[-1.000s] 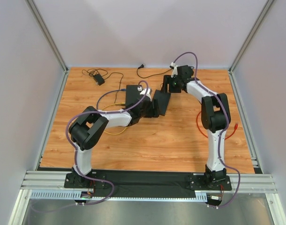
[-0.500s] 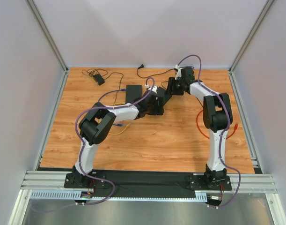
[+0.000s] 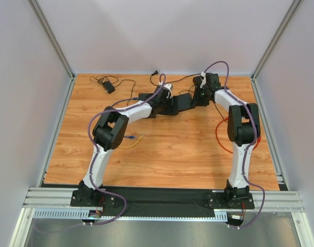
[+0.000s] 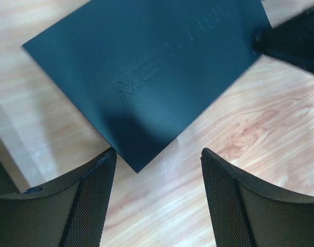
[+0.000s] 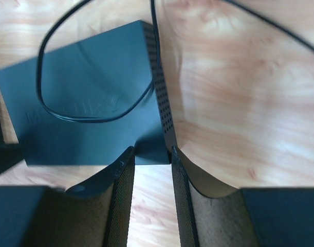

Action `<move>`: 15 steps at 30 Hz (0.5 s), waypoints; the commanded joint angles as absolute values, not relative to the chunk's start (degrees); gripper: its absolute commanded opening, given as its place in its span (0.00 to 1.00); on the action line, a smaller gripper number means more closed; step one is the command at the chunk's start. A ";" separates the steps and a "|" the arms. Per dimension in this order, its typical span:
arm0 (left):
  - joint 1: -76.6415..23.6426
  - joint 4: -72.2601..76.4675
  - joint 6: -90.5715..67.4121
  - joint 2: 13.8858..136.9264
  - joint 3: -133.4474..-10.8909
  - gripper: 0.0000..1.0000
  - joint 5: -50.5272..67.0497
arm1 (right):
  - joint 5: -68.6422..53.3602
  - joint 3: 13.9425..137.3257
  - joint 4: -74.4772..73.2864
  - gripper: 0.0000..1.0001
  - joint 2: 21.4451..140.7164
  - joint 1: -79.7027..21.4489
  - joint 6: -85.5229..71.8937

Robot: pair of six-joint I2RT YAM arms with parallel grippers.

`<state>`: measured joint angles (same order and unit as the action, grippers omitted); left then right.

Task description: Pull the plug from the switch port

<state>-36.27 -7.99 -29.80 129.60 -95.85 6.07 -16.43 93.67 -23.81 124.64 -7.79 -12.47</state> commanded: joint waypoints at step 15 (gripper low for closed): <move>-37.62 -1.94 -24.88 129.03 -96.43 0.83 13.27 | -15.12 89.74 -31.91 0.46 118.39 -9.67 -14.33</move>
<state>-35.27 -4.49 -26.61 132.49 -98.85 9.50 -14.26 91.44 -30.65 121.64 -7.73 -12.86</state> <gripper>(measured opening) 0.819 0.446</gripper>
